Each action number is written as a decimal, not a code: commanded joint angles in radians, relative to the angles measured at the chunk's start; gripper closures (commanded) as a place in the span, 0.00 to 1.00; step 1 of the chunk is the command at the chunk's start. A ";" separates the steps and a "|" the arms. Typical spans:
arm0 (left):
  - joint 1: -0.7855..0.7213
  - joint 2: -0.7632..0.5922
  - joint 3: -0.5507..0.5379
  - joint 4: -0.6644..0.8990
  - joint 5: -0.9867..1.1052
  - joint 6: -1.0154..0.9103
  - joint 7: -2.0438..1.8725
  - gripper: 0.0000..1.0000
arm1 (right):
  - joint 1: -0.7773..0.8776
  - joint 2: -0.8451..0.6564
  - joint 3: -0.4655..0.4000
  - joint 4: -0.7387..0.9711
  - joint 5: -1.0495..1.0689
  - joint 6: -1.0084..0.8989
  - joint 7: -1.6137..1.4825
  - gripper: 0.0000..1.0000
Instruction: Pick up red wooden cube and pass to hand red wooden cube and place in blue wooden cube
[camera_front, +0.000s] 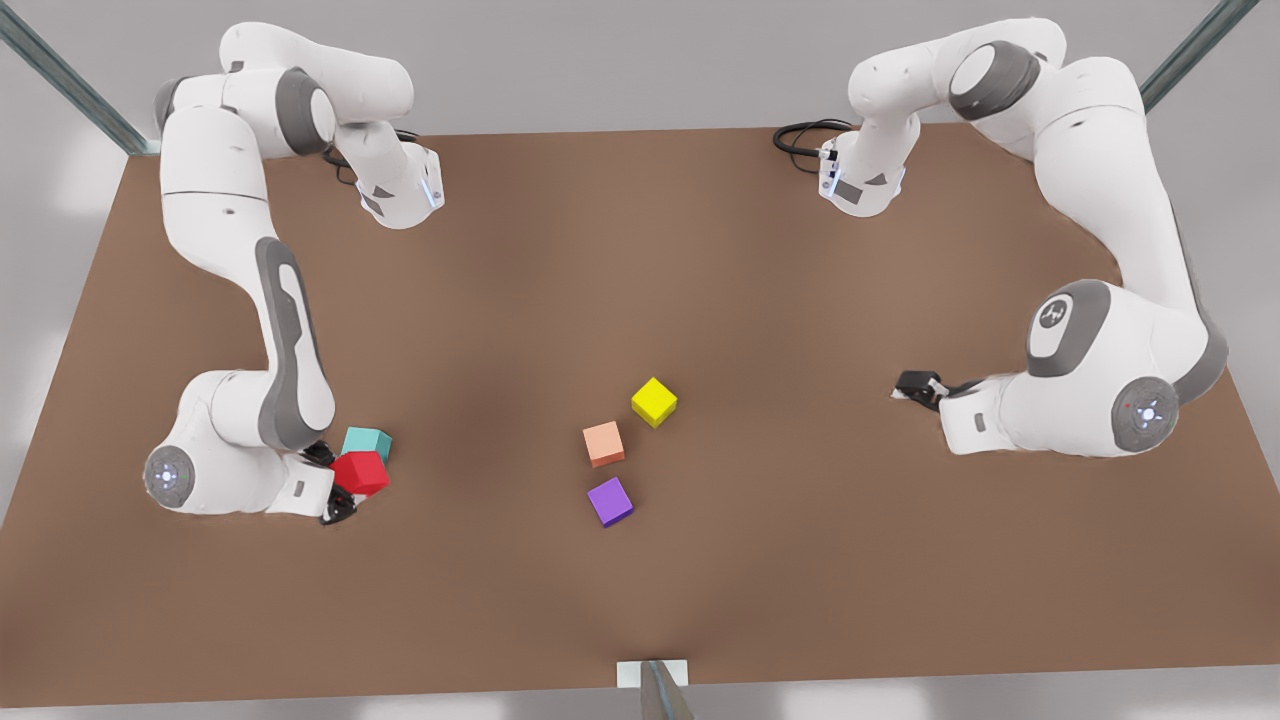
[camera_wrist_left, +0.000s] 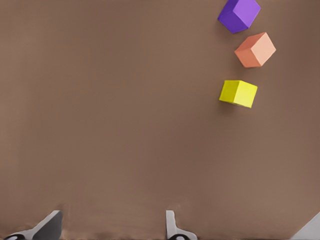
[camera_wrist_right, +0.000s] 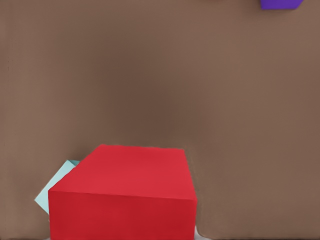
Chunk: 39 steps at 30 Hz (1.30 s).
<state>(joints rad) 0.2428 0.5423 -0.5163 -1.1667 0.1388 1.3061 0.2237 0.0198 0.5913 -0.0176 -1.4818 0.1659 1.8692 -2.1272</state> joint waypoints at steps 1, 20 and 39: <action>-0.152 -0.355 0.350 -0.465 -0.163 0.336 -0.052 0.00 | 0.003 -0.076 -0.002 -0.136 -0.134 0.134 0.326 0.49; -0.226 -0.280 0.406 -0.355 -0.094 0.245 -0.190 0.00 | -0.006 -0.214 -0.004 -0.589 -0.204 0.665 0.363 0.49; -0.227 -0.265 0.406 -0.340 -0.088 0.249 -0.187 0.00 | -0.011 -0.274 0.005 -0.571 -0.160 0.504 0.363 0.00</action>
<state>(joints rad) 0.0148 0.2763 -0.1102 -1.5094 0.0479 1.5502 0.0578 0.0074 0.3281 -0.0124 -2.0558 -0.0150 2.4847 -1.7996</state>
